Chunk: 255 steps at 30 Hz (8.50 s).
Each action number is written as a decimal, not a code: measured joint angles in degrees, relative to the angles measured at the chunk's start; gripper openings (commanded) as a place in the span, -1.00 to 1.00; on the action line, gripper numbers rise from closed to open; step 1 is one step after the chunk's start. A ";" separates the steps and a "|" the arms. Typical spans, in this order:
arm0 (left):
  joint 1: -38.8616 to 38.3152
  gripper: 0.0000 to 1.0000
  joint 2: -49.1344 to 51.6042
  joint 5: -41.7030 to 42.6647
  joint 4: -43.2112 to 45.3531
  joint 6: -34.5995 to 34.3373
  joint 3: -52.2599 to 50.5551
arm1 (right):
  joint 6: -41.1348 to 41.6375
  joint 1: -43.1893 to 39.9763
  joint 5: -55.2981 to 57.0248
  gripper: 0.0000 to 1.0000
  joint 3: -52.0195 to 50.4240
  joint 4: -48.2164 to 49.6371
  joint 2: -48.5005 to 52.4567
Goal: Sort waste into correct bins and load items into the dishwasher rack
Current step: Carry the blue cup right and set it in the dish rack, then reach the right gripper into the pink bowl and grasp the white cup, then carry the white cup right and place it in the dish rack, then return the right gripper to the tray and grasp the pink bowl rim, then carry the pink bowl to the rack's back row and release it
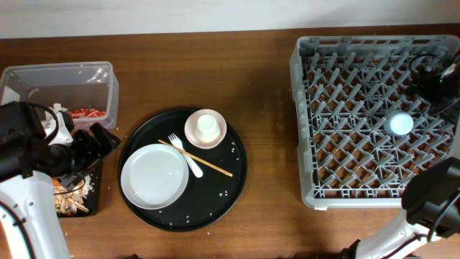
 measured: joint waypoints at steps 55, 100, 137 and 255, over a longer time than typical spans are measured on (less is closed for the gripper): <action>0.00 0.98 0.00 -0.02 0.00 0.00 0.00 | 6.29 68.74 -2.38 0.85 -0.15 22.49 16.41; 0.00 0.98 0.00 0.00 0.02 0.00 0.00 | 7.56 39.85 -2.16 0.29 1.90 2.32 -15.19; 0.00 0.98 0.00 -0.02 0.04 0.00 0.00 | 3.72 -1.97 -9.38 0.45 -24.85 -4.24 -17.18; 0.00 0.98 -0.02 -0.02 0.02 0.00 0.00 | -7.67 10.21 -71.17 -0.84 16.11 14.47 22.99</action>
